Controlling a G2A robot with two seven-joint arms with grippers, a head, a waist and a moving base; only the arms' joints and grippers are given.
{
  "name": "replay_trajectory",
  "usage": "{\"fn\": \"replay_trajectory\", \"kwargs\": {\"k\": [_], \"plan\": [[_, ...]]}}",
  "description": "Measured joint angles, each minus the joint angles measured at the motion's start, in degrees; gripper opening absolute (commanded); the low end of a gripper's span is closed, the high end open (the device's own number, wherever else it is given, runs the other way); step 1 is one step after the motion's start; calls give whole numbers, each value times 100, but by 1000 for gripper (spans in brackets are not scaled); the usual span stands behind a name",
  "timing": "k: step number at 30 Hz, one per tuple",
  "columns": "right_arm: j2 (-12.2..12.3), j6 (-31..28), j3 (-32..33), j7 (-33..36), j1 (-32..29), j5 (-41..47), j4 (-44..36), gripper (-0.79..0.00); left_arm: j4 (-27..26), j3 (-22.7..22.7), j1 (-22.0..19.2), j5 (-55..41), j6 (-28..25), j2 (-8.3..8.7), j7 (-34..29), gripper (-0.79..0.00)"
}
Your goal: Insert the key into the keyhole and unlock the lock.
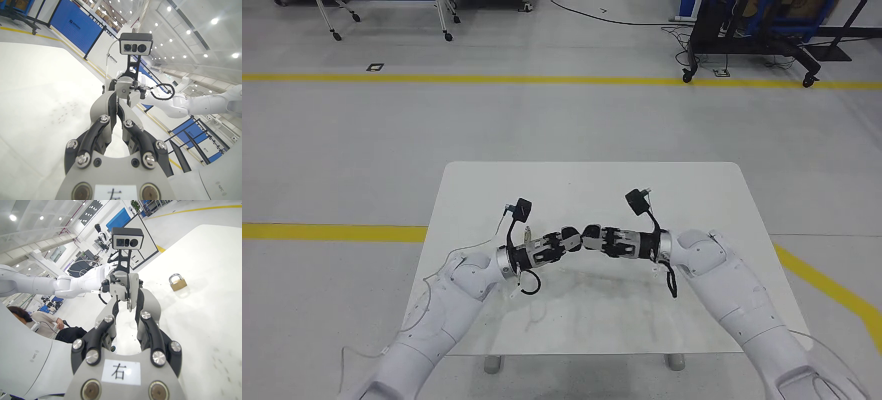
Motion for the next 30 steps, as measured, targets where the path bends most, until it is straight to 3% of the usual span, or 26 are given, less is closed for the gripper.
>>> {"fn": "replay_trajectory", "kwargs": {"k": [10,12,13,20,22,23,30], "plan": [[34,0,-49,-109,63,39,135,-662,22,49,-41,-44,0,25,62,-785],[41,-11,-63,-118,69,55,142,-708,21,58,-46,-27,0,31,70,-785],[44,-13,-70,-121,73,59,144,-785,20,63,-48,-23,0,34,76,-785],[64,-14,-136,-121,95,81,129,-785,42,80,-72,42,0,55,136,-760],[71,-22,-141,-145,103,65,134,-785,59,63,-80,163,0,63,231,-145],[75,-24,-137,-174,105,40,136,-785,61,58,-82,212,0,65,278,0],[119,-196,-34,-474,38,-67,144,-785,2,-11,-80,492,0,102,691,0]]}}
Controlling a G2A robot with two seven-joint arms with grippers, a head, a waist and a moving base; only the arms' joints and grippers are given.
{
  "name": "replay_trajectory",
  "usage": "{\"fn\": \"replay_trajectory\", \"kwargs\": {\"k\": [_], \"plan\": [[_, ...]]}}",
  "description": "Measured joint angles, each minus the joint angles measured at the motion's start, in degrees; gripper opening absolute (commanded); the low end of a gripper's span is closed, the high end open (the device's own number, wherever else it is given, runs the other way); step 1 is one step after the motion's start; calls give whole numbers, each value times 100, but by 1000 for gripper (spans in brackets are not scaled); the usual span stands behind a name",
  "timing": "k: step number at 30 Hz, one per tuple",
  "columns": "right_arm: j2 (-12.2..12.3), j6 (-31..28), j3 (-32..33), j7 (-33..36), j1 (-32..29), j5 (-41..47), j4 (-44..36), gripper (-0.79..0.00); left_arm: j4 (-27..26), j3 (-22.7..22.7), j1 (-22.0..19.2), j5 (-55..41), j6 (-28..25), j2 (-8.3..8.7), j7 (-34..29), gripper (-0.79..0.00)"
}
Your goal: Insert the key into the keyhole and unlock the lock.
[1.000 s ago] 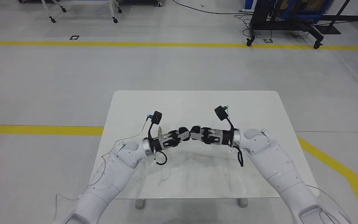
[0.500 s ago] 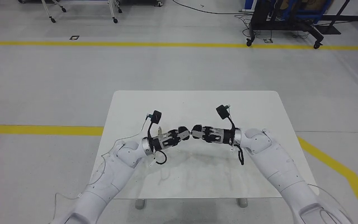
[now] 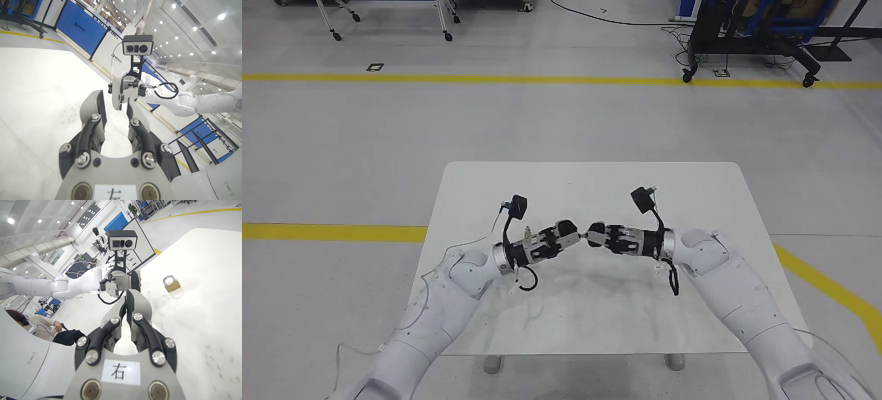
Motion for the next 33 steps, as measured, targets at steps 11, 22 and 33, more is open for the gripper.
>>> {"fn": "replay_trajectory", "kwargs": {"k": [11,22,33], "plan": [[222,-179,847,-611,-397,87,-157,-785,-1058,-1044,615,845,0,370,820,0],[221,-179,839,-606,-393,88,-154,-785,-1507,-1252,739,1677,688,416,933,0],[221,-179,839,-606,-393,88,-154,-785,-3950,-1998,2348,5504,3641,687,236,-271]]}}
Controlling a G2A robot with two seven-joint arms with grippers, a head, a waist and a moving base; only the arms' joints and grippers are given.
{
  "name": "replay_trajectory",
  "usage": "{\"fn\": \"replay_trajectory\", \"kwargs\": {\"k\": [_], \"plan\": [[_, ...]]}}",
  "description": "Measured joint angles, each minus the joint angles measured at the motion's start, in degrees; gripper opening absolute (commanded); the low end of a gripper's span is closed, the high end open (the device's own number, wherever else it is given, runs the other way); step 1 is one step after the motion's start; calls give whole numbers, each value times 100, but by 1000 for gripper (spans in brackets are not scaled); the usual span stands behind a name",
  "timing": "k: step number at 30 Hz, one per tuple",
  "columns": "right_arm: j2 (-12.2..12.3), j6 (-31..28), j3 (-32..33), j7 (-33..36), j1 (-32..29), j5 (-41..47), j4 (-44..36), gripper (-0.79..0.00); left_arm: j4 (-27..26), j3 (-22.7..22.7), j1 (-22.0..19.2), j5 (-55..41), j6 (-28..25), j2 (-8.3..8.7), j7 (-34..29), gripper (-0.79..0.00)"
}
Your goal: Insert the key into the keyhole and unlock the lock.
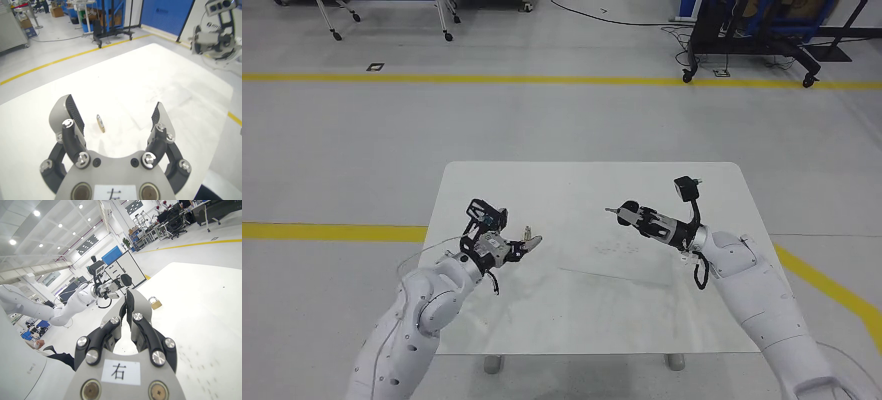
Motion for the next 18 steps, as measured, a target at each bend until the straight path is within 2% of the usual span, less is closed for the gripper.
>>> {"fn": "replay_trajectory", "kwargs": {"k": [3,13,18], "plan": [[0,0,0,0,0,0,0,-785,261,248,-213,200,292,-48,-280,-219],[0,0,0,0,0,0,0,-785,1595,1046,-1235,-148,755,-299,-771,-259],[0,0,0,0,0,0,0,-785,1808,1184,-1396,-74,952,-354,-766,-456]]}}
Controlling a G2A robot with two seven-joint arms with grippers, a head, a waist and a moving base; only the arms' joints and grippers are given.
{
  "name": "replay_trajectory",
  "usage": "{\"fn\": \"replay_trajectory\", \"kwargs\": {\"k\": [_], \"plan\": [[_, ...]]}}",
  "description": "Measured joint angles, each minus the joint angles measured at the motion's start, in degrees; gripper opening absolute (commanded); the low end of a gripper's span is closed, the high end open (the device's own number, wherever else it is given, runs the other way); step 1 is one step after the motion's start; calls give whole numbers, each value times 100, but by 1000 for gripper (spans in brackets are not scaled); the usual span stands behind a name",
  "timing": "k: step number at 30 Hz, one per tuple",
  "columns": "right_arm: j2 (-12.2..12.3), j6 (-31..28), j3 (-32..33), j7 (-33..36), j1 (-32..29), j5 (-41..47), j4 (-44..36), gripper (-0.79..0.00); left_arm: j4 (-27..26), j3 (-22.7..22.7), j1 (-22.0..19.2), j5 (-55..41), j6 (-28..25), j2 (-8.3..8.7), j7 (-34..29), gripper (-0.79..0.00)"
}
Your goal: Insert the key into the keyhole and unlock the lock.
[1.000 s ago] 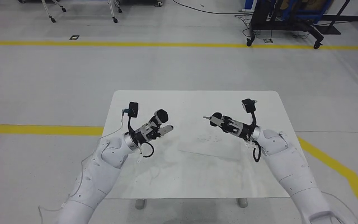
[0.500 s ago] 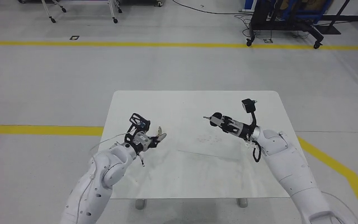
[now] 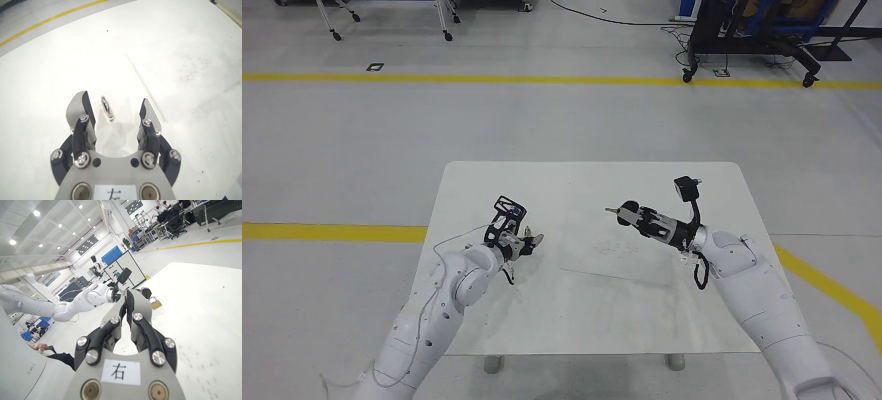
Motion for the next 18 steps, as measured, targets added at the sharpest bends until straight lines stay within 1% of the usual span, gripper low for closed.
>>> {"fn": "replay_trajectory", "kwargs": {"k": [1,6,9,10,14,18], "plan": [[0,0,0,0,0,0,0,-785,26,18,-17,17,31,-7,-2,-477],[0,0,0,0,0,0,0,-785,218,101,-133,236,324,-47,-37,-493],[0,0,0,0,0,0,0,-785,326,169,-217,252,393,-80,-87,-511],[0,0,0,0,0,0,0,-785,346,187,-238,244,397,-90,-91,-542],[0,0,0,0,0,0,0,-785,355,237,-274,176,319,-118,-78,-785],[0,0,0,0,0,0,0,-785,370,274,-267,313,358,-125,-173,-785]]}}
